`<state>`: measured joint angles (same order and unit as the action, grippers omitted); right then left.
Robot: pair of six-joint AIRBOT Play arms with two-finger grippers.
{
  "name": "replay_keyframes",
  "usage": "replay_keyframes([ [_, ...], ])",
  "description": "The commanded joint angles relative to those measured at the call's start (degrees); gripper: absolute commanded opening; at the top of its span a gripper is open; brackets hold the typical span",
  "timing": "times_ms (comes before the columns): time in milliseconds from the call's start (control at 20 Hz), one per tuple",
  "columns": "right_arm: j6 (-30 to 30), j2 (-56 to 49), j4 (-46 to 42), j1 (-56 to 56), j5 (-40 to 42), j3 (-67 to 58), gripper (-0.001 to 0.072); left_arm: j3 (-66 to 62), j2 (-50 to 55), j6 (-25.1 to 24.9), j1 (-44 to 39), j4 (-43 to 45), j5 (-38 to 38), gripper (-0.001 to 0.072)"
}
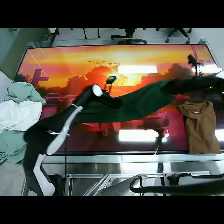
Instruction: Fold the shirts.
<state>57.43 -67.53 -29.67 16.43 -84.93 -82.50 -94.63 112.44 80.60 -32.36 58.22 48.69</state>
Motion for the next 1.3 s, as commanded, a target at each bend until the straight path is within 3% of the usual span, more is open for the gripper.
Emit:
replay_keyframes([
  [0,2.64,3.87,3.87,-0.11,-2.62,-2.10,0.0020,-5.14,6.21,1.16,-6.03,0.07,-6.12,0.0015],
  [200,2.64,4.00,3.91,-0.09,-2.58,-2.10,0.0020,-16.65,9.07,1.97,-5.31,0.17,8.20,0.0015],
  [300,2.67,3.93,3.96,-0.11,-2.56,-2.10,0.0020,-23.80,7.78,1.97,-2.38,0.15,21.14,0.0015],
  [400,3.61,3.93,3.98,-0.39,-2.29,-2.10,0.0020,-27.21,2.99,1.97,1.68,0.04,30.93,0.0015],
  [500,4.37,3.93,4.02,-2.89,0.04,-2.08,0.0020,-24.06,-5.68,1.97,6.54,0.04,32.50,0.0015],
  [600,4.96,3.89,3.93,-9.27,6.01,-2.08,0.0020,-18.60,-15.58,1.97,11.52,0.04,29.75,0.0016],
  [750,4.11,1.18,3.76,-25.83,21.73,-2.08,0.0020,-14.23,-26.10,1.97,17.07,0.04,27.98,0.0015],
  [900,-0.76,-7.37,3.80,-47.36,45.64,-2.08,0.0038,-10.75,-32.96,1.79,19.34,0.09,27.26,0.0015],
  [1000,-10.10,-13.97,3.78,-59.23,61.33,-2.12,0.0498,-7.65,-36.46,0.81,19.50,0.11,25.59,0.0015],
  [1100,-12.46,-15.08,3.80,-62.51,63.10,-2.12,0.0496,-5.05,-38.62,0.20,19.56,0.15,24.02,0.0015],
  [1250,-11.56,-9.01,0.87,-58.16,56.72,-2.10,0.0495,-2.73,-40.65,-1.27,19.56,0.20,24.76,0.0015],
])
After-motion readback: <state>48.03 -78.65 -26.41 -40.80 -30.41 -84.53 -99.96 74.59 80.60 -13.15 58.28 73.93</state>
